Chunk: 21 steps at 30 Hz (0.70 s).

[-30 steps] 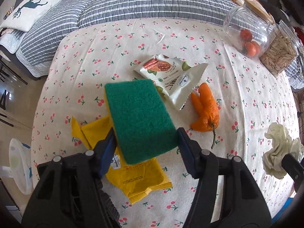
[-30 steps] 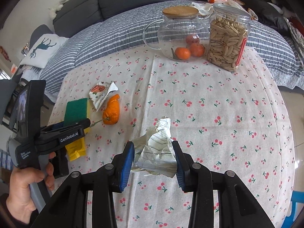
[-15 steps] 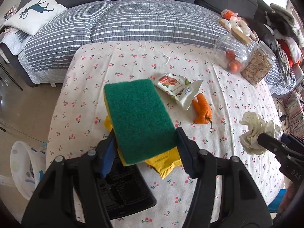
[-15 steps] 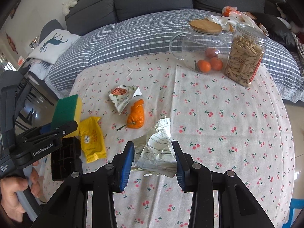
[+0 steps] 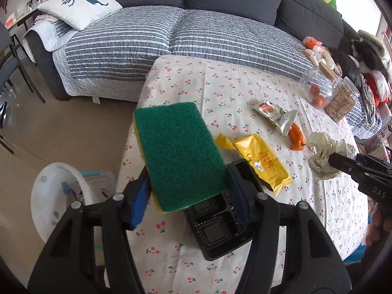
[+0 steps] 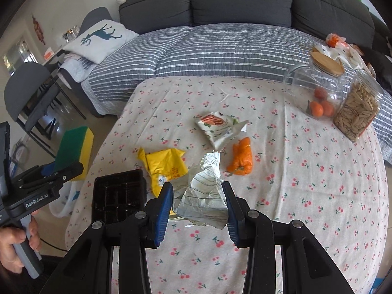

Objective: Collect trash
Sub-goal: 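Carry the green sponge over the bin and open the left gripper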

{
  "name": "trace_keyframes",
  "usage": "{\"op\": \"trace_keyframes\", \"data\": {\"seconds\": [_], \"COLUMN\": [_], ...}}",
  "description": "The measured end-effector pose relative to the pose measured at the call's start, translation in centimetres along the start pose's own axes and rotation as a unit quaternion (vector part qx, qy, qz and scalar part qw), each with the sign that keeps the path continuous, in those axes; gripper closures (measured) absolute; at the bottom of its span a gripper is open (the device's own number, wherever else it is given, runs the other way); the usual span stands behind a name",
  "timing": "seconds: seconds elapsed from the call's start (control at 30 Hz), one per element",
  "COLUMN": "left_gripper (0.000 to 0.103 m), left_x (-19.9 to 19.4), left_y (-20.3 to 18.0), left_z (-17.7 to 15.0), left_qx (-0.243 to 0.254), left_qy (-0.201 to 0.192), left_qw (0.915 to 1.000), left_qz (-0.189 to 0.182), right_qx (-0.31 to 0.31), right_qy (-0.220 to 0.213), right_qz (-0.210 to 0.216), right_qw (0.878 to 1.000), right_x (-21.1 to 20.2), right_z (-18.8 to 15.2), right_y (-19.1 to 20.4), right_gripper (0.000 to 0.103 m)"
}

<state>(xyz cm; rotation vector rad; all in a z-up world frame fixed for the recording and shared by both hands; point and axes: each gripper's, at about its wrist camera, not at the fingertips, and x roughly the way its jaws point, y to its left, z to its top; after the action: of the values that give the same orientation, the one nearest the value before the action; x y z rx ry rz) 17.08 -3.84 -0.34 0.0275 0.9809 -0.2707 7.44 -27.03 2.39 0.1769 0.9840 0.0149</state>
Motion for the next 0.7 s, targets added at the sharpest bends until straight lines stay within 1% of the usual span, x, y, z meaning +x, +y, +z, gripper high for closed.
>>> {"op": "trace_keyframes", "data": {"seconds": [0.07, 0.3, 0.5, 0.7], "left_gripper": [0.042, 0.042, 0.042, 0.042], "left_x": [-0.6, -2.0, -2.8, -3.1], "left_y": [1.2, 5.6, 10.8, 16.3], "left_z": [-0.3, -1.3, -2.3, -4.0], "left_qx": [-0.007, -0.028, -0.057, -0.093], "left_qy": [-0.002, -0.004, 0.004, 0.022], "left_qw": [1.0, 0.9995, 0.9976, 0.993], "left_qz": [-0.002, 0.013, 0.038, 0.069], "right_qx": [-0.008, -0.043, -0.067, -0.1], "right_qy": [0.002, 0.013, 0.017, 0.02], "right_qz": [0.006, 0.023, 0.036, 0.054], "right_qw": [1.0, 0.999, 0.997, 0.993], "right_x": [0.6, 2.6, 3.7, 4.8], "right_z": [0.2, 0.1, -0.2, -0.6], "right_y": [1.5, 6.4, 10.6, 14.9], "right_gripper": [0.062, 0.062, 0.062, 0.062]}}
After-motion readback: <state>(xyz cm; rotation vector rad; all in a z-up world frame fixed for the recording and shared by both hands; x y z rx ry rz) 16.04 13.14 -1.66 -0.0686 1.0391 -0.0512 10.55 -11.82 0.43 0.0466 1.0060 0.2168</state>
